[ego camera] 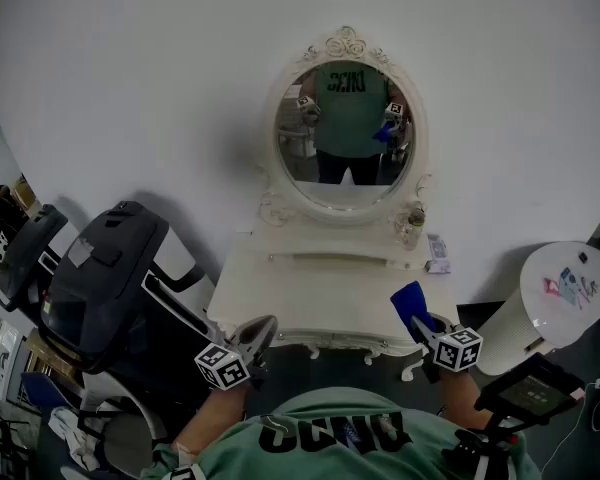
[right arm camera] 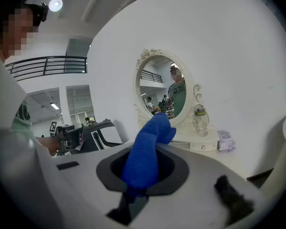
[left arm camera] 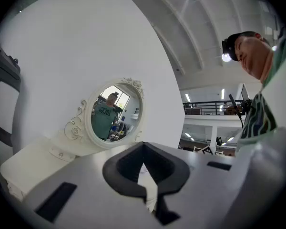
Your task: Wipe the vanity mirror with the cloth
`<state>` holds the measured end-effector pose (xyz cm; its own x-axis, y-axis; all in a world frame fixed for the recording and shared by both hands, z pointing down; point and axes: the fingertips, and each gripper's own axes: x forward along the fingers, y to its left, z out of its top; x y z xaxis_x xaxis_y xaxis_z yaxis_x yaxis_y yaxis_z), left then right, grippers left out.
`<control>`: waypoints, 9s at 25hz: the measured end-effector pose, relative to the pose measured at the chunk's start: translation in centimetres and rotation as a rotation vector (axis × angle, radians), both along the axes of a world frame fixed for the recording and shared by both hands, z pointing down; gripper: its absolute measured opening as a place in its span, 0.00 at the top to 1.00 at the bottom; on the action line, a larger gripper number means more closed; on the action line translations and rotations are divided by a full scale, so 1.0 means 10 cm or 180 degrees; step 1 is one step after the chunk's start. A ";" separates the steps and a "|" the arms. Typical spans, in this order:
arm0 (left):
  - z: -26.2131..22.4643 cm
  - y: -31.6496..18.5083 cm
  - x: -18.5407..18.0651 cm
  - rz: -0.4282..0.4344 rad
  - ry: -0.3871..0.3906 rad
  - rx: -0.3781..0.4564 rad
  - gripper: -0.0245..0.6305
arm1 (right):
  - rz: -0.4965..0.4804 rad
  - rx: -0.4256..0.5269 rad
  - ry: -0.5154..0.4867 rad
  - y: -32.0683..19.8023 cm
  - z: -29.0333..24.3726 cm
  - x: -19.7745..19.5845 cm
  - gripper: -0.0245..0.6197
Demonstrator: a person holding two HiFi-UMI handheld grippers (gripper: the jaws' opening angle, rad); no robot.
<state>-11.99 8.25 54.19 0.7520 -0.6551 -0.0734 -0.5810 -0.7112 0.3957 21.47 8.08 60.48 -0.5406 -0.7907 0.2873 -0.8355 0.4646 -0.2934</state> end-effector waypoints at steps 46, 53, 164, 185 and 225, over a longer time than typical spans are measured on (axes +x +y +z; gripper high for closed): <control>0.21 -0.18 1.23 0.0034 -0.0100 -0.0107 0.96 | -0.0499 0.0048 -0.0056 -0.15 0.13 0.72 0.89; 0.09 -0.89 0.89 0.0314 0.0026 -0.0030 0.96 | -0.0283 0.0160 0.0057 -0.69 -0.10 0.36 0.89; -0.30 -3.22 -0.72 -0.0503 0.0532 0.0259 0.96 | 0.0022 0.3965 0.5942 -5.25 -3.53 -2.32 0.89; -0.41 -3.35 -0.19 -0.0119 0.0440 0.0239 0.96 | 0.1073 0.2798 0.6421 -4.89 -3.57 0.21 0.89; -0.38 -3.15 -0.24 -0.0129 0.0473 0.0232 0.96 | 0.0599 0.3113 0.6305 -4.95 -3.22 -0.34 0.89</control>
<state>-14.41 -23.21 50.35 0.7024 -0.6735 -0.2302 -0.5487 -0.7184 0.4277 18.11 -41.46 28.30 -0.0665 -0.9793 -0.1911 0.2777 -0.2022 0.9392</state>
